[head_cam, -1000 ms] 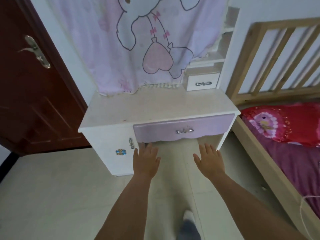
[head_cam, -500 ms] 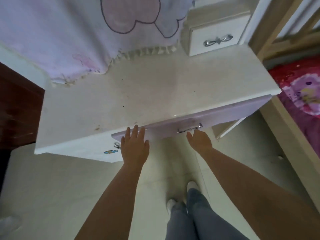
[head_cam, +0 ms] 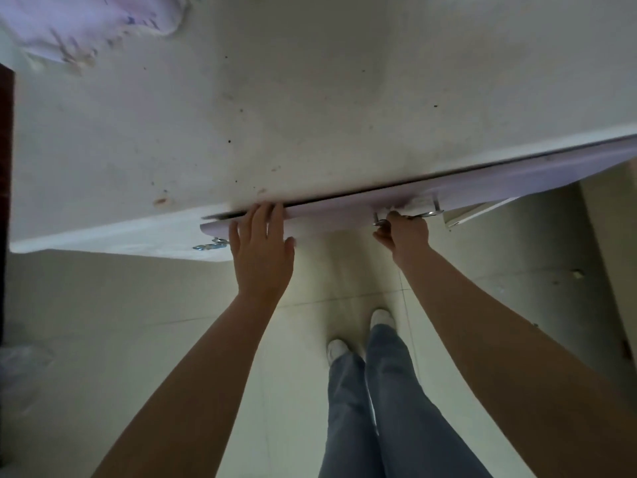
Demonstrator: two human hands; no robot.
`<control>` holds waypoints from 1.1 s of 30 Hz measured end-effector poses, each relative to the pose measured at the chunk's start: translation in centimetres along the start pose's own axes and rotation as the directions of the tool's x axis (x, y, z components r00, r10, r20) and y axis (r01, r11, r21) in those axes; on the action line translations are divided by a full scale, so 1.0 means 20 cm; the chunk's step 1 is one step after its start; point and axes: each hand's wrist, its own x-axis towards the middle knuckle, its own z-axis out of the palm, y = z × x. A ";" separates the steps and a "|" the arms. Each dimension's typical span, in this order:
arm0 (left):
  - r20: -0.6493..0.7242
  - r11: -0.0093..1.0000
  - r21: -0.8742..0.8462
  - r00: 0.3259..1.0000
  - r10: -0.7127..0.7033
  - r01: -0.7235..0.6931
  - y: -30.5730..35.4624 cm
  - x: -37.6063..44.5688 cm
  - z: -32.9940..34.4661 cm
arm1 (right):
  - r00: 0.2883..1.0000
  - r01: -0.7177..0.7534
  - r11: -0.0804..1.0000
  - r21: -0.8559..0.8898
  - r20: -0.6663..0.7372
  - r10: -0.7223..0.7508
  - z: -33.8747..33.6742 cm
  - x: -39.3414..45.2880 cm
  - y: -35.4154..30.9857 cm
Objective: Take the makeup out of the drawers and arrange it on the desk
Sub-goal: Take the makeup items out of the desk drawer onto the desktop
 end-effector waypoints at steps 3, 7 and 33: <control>-0.076 0.993 -0.068 0.993 0.093 -0.098 -0.03 -0.01 0.01 | 0.999 -0.031 1.000 -0.004 -0.021 0.031 -0.06 -0.05 0.04; -0.120 0.970 -0.079 0.968 0.220 -0.231 -0.06 -0.08 -0.02 | 0.999 -0.049 0.996 -0.069 -0.026 0.048 -0.13 -0.13 0.12; 0.057 0.936 -0.126 0.940 0.337 -0.328 -0.01 -0.27 -0.12 | 0.192 0.569 -0.657 -0.495 0.857 -0.479 -0.34 -0.24 0.06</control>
